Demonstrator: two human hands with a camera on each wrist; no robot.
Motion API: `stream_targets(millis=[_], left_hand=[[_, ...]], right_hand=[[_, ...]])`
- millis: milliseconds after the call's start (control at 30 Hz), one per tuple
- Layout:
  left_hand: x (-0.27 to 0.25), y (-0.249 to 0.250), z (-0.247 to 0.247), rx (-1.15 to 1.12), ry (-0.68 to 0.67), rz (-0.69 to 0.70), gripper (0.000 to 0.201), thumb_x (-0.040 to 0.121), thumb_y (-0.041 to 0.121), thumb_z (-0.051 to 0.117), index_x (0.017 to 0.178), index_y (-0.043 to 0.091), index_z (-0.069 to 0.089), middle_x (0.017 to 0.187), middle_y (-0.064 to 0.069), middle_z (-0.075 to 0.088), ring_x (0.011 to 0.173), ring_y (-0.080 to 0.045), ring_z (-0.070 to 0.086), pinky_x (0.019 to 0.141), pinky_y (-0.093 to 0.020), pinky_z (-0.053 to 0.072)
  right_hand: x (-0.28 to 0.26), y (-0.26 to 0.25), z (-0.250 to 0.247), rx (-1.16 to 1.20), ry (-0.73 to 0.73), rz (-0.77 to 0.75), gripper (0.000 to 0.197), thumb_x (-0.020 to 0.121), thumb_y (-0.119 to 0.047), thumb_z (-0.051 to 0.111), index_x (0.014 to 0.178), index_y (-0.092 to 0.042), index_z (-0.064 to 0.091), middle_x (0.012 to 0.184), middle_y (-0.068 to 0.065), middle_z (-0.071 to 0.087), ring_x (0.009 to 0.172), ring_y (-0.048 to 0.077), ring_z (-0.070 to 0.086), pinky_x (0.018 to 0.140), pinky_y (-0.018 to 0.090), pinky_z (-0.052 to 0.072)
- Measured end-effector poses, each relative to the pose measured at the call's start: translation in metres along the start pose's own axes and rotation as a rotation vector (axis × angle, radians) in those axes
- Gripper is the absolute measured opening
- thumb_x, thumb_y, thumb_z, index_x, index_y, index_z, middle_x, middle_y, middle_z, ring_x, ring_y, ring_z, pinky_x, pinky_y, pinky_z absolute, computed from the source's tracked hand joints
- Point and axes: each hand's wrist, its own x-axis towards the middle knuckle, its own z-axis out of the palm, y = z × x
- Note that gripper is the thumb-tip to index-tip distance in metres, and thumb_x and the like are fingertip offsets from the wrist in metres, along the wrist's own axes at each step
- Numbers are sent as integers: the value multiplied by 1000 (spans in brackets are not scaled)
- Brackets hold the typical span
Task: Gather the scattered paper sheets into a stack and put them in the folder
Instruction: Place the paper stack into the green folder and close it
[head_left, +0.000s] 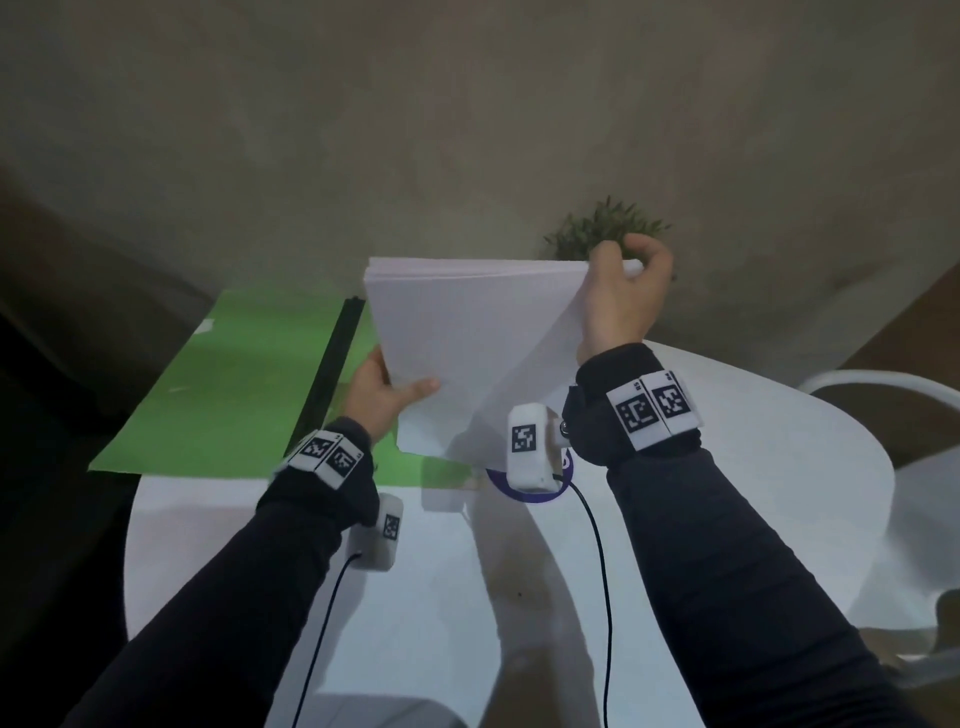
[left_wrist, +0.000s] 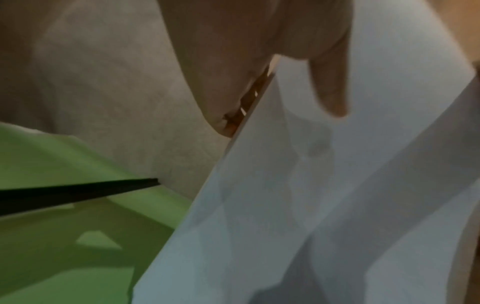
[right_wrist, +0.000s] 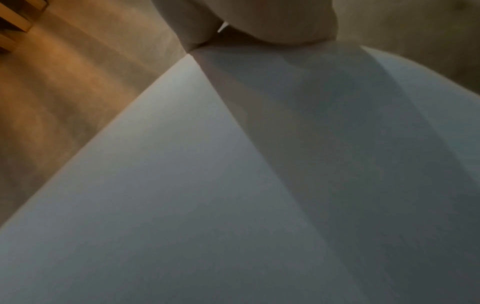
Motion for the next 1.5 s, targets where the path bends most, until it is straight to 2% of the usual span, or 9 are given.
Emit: stream_targets(millis=[100,200,333,400,500,767,867,1067,1500], left_hand=[[9,-3,1,-54,34,-10,24,81,3,67,101,15,63,101,0,68,89,-14,64,93,-39,50],[15,-9,-5,-96,18,2,23,82,3,66,97,21,65,94,8,71,87,-13,67,80,-27,53],[15,-12,-9,-106,12,-11,22,81,5,67,100,18,66,98,2,71,91,-17,66,79,-27,52],[14,-12,-8,-110,18,-13,23,81,8,68,101,18,66,104,-2,70,95,-20,65,85,-31,51],[11,-9,0,-117,45,15,27,83,9,68,109,12,65,102,-1,70,87,-10,68,78,-25,53],[2,18,19,-115,243,186,29,86,9,64,115,6,58,105,-3,67,89,-9,65,80,-17,53],[-6,-1,21,-97,248,146,36,85,7,66,119,6,55,108,-3,65,91,-7,63,79,-15,52],[-15,-39,18,-49,197,-65,41,84,9,67,122,4,53,117,-7,62,109,-24,59,92,-32,45],[-9,-43,17,-46,138,-119,43,84,14,67,123,6,52,116,-1,60,111,-22,58,98,-34,43]], right_hand=[[2,-5,0,-7,-55,4,11,84,-23,60,90,-23,51,90,-11,51,82,5,50,77,22,40],[15,2,-18,152,-264,17,17,87,-41,61,95,-30,50,99,-7,51,93,10,51,88,30,43],[17,43,-50,60,-540,155,62,58,-53,80,109,-31,53,108,-9,63,96,12,64,80,32,55],[6,68,-58,-140,-633,244,57,55,-35,87,104,-23,62,102,-5,70,98,19,67,80,35,54],[-6,81,-57,-326,-581,230,26,75,-11,77,97,-13,63,96,4,67,96,26,64,76,26,51],[-20,64,-43,-259,-359,37,10,82,-18,72,85,-16,63,87,4,66,84,22,63,77,33,53],[-30,82,-55,-230,-342,131,15,79,-18,74,76,-23,60,82,-4,65,77,14,62,69,23,52],[-37,123,-70,-471,-470,273,40,80,-19,73,114,-3,61,107,8,64,94,23,58,82,30,47],[-35,135,-73,-426,-434,311,44,76,-20,77,114,-6,60,109,8,65,99,26,60,83,32,48]])
